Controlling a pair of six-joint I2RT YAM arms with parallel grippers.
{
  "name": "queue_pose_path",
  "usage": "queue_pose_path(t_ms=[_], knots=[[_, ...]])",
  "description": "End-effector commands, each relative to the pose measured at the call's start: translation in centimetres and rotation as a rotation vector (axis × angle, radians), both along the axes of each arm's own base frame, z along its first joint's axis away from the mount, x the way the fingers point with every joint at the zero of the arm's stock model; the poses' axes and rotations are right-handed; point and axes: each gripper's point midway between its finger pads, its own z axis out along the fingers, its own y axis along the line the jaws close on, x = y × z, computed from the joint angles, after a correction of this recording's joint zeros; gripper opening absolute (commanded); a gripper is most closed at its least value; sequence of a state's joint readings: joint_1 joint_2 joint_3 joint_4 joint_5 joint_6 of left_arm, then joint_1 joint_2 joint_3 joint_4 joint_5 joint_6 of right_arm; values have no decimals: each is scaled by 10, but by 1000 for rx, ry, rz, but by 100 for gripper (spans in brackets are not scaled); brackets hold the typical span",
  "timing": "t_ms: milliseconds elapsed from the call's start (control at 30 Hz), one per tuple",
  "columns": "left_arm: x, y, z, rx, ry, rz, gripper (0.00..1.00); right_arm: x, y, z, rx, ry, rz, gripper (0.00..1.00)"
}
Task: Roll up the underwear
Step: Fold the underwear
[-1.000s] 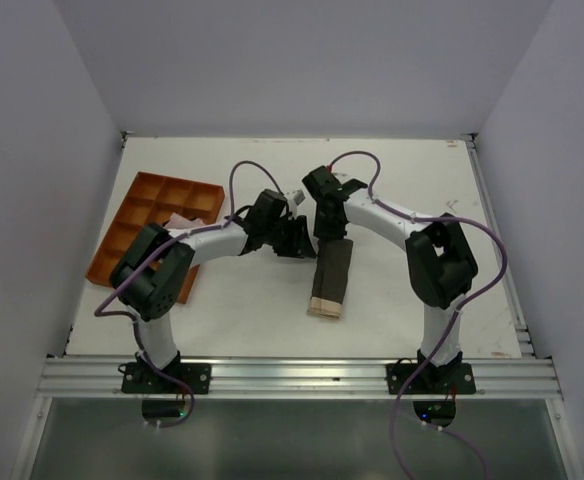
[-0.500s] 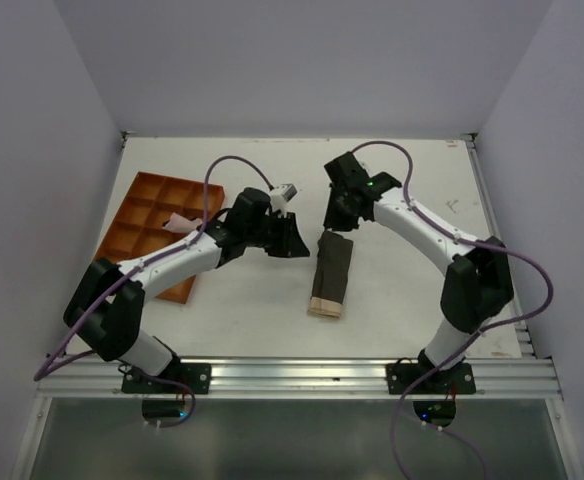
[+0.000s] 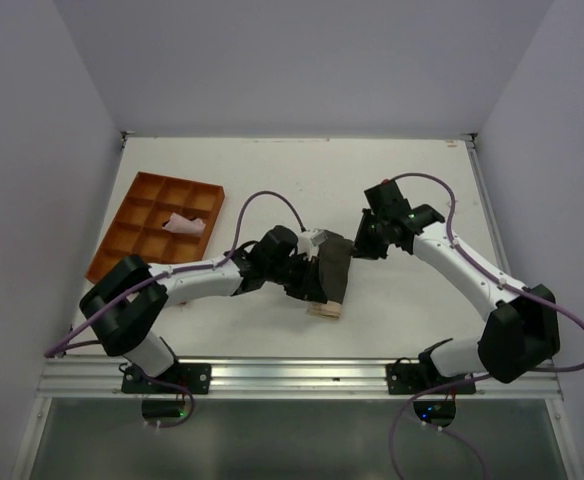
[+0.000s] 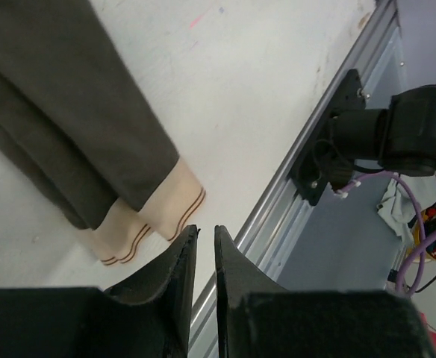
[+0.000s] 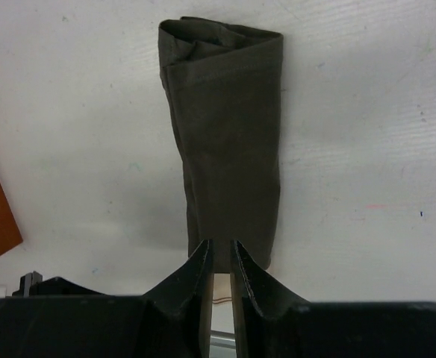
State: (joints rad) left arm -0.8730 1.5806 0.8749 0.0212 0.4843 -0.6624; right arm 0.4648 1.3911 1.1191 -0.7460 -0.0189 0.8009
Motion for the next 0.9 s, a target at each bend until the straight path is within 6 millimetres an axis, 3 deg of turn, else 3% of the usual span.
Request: queue_pose_path(t_ms=[0, 100, 300, 500, 667, 867], knots=[[0, 3, -16, -1, -7, 7, 19, -4, 7, 9, 69, -35, 11, 19], [-5, 3, -18, -34, -3, -8, 19, -7, 6, 6, 70, -33, 20, 19], [7, -7, 12, -76, -63, 6, 19, -11, 5, 2, 72, -26, 23, 18], [15, -21, 21, -88, -72, 6, 19, -9, 1, 5, 55, -40, 6, 18], [10, -30, -5, -41, -51, -9, 18, -8, 0, 3, 51, -33, 2, 18], [1, -8, -47, 52, -31, -1, 16, -1, 7, 6, 79, -43, 15, 19]])
